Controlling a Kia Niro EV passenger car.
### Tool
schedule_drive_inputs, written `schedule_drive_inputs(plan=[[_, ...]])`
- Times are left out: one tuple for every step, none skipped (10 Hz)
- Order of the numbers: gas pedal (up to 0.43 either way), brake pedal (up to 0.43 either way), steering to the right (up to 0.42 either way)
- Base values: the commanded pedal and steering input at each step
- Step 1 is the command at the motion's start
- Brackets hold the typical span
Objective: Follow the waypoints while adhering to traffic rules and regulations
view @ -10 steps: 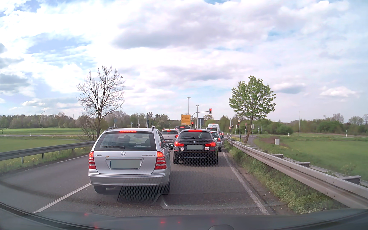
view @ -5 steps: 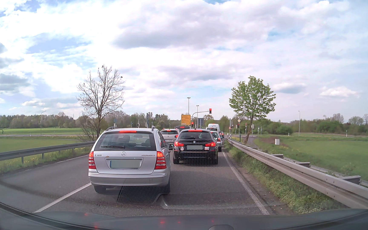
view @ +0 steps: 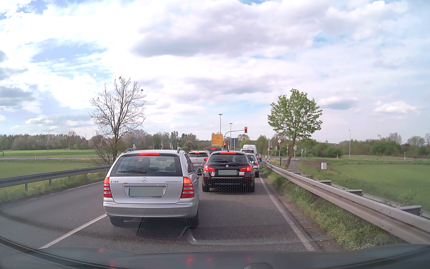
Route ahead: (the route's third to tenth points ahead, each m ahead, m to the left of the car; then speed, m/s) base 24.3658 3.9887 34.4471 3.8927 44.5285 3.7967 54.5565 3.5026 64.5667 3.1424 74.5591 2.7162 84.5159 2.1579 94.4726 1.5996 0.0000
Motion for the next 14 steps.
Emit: schedule_drive_inputs(plan=[[0.000,0.280,-0.010],[0.000,0.280,-0.010],[0.000,0.280,-0.010],[0.000,0.280,-0.010],[0.000,0.280,-0.010],[0.000,0.280,-0.010],[0.000,0.280,-0.010],[0.000,0.280,-0.010],[0.000,0.280,-0.010],[0.000,0.280,-0.010],[0.000,0.280,-0.010],[0.000,0.280,-0.010],[0.000,0.280,-0.010],[0.000,0.280,-0.010]])
